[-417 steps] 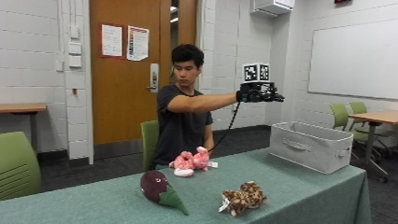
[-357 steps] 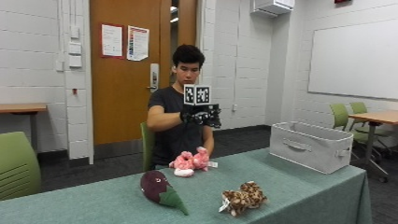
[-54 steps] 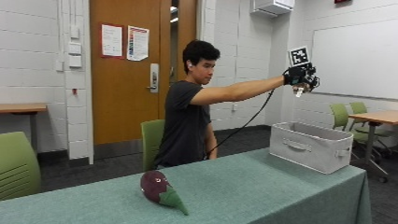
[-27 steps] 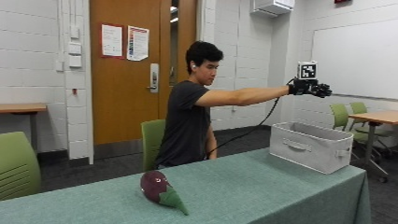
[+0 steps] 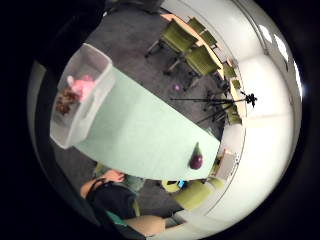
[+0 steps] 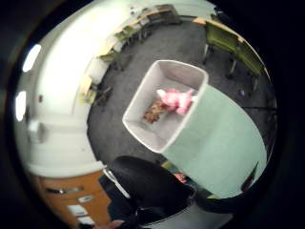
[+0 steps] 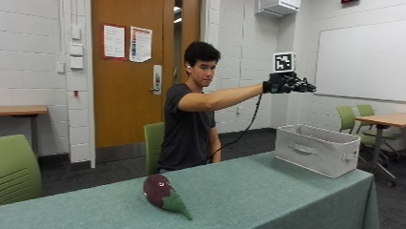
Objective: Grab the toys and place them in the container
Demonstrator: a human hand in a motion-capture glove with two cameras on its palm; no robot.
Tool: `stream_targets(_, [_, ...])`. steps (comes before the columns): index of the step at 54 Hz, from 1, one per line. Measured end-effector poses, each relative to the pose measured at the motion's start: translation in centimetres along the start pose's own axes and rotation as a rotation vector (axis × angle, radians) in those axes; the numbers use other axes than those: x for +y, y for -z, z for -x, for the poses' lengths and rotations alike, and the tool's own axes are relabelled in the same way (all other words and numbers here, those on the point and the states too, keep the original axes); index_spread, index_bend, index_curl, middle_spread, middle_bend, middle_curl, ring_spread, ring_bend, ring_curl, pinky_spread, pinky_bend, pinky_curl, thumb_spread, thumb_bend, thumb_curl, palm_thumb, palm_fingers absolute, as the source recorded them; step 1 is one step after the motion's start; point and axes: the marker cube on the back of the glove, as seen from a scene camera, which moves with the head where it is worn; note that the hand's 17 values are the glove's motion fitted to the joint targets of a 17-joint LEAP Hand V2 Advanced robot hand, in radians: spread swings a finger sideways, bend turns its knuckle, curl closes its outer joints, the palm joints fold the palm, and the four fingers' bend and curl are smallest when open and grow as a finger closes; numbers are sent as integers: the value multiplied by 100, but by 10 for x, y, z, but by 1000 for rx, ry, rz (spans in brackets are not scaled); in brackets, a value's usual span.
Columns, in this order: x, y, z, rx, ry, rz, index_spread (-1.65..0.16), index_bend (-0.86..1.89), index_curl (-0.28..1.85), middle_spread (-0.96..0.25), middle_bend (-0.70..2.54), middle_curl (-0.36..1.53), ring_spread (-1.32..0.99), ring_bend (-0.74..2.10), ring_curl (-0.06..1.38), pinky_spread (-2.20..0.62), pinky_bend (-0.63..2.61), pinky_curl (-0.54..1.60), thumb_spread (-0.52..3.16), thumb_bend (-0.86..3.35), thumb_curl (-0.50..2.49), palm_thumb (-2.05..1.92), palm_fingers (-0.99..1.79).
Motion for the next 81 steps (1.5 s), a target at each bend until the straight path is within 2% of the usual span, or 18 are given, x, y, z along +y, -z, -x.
stream_targets(2, [16, 6, -20, -8, 13, 2, -14, 17, 42, -2, 31, 45, -18, 50, 25, -6, 86, 33, 80, -14, 27, -20, -7])
stream_targets(5, [48, 22, -34, -191, 222, -1, -14, 16, 42, -2, 29, 44, -18, 48, 25, -6, 83, 32, 80, -14, 25, -20, -7])
stream_targets(7, [67, 30, -50, -237, 278, -6, -14, 16, 41, -3, 29, 44, -19, 47, 25, -6, 83, 32, 80, -14, 24, -19, -7])
stream_targets(8, [75, 32, -65, -202, 232, -10, -14, 16, 41, -3, 28, 44, -19, 47, 25, -5, 82, 32, 80, -14, 24, -20, -6])
stream_targets(12, [94, 29, -134, 77, -203, -19, -15, 15, 41, -3, 27, 44, -20, 45, 25, -5, 80, 31, 80, -14, 22, -20, -6])
stream_targets(14, [108, 30, -160, 115, -308, -20, -14, 15, 40, -4, 27, 43, -20, 45, 25, -5, 79, 31, 80, -14, 21, -19, -5])
stream_targets(17, [137, 32, -196, 114, -383, -20, -15, 15, 40, -4, 26, 43, -20, 44, 25, -5, 78, 31, 80, -14, 20, -19, -5])
stream_targets(33, [243, -7, -341, 149, -609, 39, -16, 17, 39, -6, 26, 43, -24, 40, 25, -4, 71, 31, 80, -13, 17, -18, -2])
stream_targets(44, [282, -65, -404, 179, -686, 49, -18, 17, 39, -7, 26, 43, -25, 35, 25, -4, 68, 31, 80, -13, 16, -18, -2])
stream_targets(51, [311, -117, -444, 133, -685, 134, -19, 19, 40, -7, 25, 43, -26, 33, 25, -4, 65, 31, 82, -12, 16, -16, 0])
stream_targets(66, [370, -213, -481, 95, -798, 206, -20, 20, 42, -7, 21, 42, -27, 25, 25, -4, 61, 31, 84, -11, 16, -15, -1])
stream_targets(73, [388, -239, -489, 56, -901, 268, -21, 22, 44, -6, 17, 41, -26, 20, 25, -4, 59, 32, 87, -9, 17, -12, -2])
stream_targets(81, [411, -266, -493, -29, -945, 317, -21, 22, 46, -5, 15, 39, -24, 17, 25, -5, 61, 32, 91, -7, 18, -8, -5])
